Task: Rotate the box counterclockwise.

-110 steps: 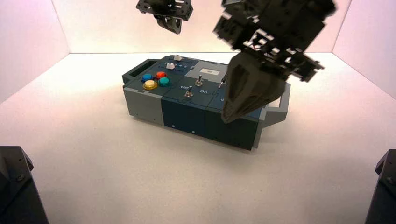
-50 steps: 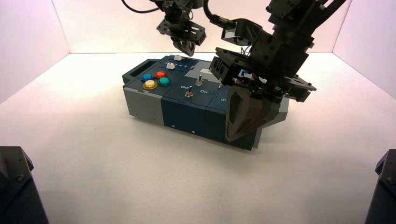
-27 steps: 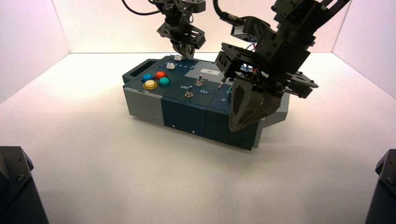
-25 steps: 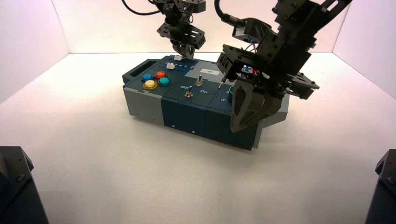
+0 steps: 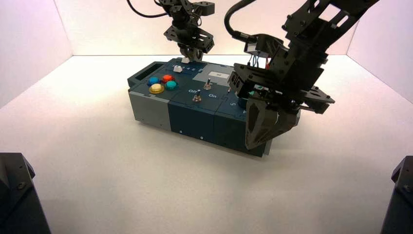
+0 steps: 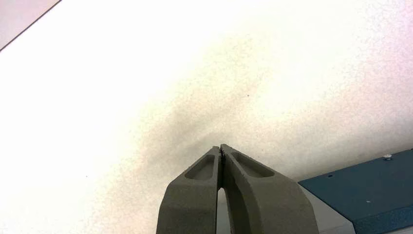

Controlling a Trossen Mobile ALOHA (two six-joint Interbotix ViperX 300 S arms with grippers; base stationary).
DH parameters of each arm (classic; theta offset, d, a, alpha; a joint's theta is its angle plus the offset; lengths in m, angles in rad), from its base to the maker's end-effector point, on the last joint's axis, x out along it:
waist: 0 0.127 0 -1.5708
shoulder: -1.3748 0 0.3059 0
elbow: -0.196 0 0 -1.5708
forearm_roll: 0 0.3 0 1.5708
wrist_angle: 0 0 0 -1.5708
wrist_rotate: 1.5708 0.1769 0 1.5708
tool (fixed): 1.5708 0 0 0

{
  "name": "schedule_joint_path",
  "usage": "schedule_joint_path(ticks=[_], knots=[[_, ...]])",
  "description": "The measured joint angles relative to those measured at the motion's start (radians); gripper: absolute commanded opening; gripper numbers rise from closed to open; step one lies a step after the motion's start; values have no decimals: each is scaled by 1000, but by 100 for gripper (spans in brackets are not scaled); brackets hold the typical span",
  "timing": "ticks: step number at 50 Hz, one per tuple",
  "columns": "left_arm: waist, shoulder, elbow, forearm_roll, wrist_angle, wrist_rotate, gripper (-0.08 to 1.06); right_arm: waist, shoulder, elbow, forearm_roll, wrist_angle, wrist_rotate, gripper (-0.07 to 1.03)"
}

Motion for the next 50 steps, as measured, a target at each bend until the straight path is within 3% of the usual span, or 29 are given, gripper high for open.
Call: schedule_joint_path(ticks=[15,28,50], knots=[[6,0,0,0,9,2,-3,-11,18,0,0,-35,11,-2],[8,0,-2,0,15,5,-3,-83,18,0,-14,-46,11,-2],[26,-2,-2,0,23,18,-3,-91,21,-2,-21,-60,11,-2]])
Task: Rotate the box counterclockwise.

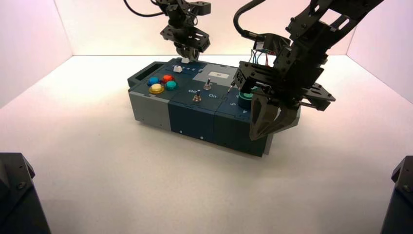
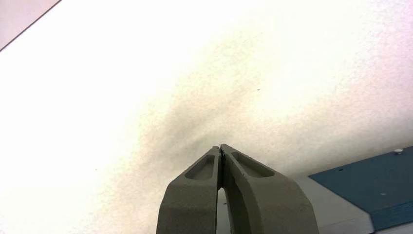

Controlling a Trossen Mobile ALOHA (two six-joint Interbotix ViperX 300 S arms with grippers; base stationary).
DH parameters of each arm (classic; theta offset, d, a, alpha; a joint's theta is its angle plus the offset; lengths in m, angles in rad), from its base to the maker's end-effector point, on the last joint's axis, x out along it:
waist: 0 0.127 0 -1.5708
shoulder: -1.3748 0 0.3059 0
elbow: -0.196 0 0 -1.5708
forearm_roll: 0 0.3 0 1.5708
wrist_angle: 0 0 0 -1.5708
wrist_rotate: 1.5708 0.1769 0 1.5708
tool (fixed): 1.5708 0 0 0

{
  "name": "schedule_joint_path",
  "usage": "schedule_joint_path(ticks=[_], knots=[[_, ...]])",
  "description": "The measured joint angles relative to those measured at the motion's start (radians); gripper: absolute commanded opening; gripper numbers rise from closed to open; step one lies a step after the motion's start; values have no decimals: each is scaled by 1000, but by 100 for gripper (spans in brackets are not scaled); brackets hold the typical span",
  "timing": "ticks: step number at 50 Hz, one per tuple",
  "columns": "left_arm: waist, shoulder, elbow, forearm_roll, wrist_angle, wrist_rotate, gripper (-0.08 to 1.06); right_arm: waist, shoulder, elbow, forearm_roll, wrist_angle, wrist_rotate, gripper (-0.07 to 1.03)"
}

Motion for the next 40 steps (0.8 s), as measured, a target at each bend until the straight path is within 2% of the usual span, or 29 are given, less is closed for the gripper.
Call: schedule_joint_path(ticks=[18,40], knots=[[20,-2,14,-2,3,20,-3,-34,3,0,-12,-3,0,-2],[35,-23,54,0,3,28,-3,-69,17,-14,-18,-3,-2,-2]])
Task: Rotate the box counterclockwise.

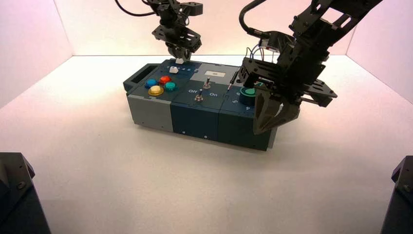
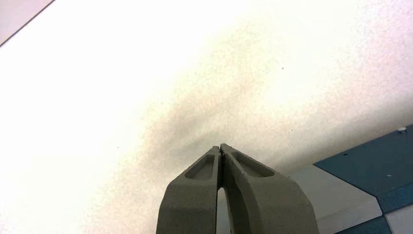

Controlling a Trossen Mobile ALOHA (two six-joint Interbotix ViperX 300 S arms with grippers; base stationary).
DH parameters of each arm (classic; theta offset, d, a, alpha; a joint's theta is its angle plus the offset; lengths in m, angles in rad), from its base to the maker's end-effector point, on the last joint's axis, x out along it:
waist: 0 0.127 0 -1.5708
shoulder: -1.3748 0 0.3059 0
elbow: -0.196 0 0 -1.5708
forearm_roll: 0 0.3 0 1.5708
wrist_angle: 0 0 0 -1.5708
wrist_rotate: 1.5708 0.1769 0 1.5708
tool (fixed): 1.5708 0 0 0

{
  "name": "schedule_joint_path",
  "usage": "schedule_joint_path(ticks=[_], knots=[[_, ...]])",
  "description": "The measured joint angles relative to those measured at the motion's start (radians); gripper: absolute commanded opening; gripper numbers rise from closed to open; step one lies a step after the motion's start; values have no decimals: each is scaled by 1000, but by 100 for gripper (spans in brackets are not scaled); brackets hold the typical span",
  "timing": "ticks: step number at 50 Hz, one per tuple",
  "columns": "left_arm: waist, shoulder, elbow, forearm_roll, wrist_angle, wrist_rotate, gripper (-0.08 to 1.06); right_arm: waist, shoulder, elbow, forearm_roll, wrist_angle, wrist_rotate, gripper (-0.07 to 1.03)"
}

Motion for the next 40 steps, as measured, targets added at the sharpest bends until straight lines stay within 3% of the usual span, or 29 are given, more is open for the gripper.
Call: schedule_joint_path(ticks=[23,40], knots=[[0,-29,54,2,0,2,-3,-60,60,-15,-43,-2,0,-2],[0,-77,135,3,0,5,-3,-69,97,-55,-71,-2,2,-2]])
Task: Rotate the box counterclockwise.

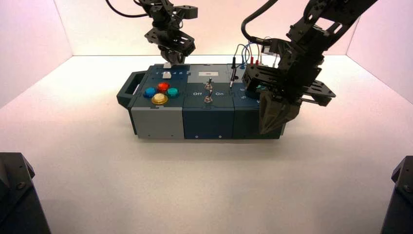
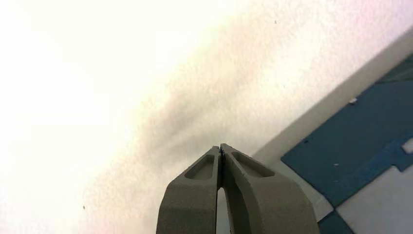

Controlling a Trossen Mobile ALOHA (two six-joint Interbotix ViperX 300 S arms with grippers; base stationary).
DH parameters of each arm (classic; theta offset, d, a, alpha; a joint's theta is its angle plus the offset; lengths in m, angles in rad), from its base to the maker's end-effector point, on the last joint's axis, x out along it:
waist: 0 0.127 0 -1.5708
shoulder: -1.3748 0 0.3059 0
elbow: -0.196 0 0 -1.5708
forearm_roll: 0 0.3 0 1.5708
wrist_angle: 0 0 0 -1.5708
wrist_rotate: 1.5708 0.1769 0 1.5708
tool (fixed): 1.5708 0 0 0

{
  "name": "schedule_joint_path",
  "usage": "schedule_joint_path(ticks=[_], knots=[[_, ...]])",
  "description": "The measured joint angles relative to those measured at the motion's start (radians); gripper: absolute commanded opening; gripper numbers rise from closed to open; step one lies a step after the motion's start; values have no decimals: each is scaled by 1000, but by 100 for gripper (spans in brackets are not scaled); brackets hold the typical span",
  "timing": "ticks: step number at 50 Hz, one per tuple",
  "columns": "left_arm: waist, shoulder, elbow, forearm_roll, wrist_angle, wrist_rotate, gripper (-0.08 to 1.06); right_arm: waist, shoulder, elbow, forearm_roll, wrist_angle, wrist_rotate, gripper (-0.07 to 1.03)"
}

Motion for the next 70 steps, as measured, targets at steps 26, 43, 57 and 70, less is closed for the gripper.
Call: schedule_joint_path(ticks=[26,43,57,70], knots=[[2,-60,104,0,0,6,-3,-58,11,-15,-54,0,-9,-2],[2,-87,152,2,0,9,-3,-104,29,-48,-112,0,-8,-2],[2,-114,190,2,0,9,-3,-115,72,-84,-144,11,-9,-2],[0,-141,218,0,2,6,-3,-118,91,-101,-156,12,-9,-2]])
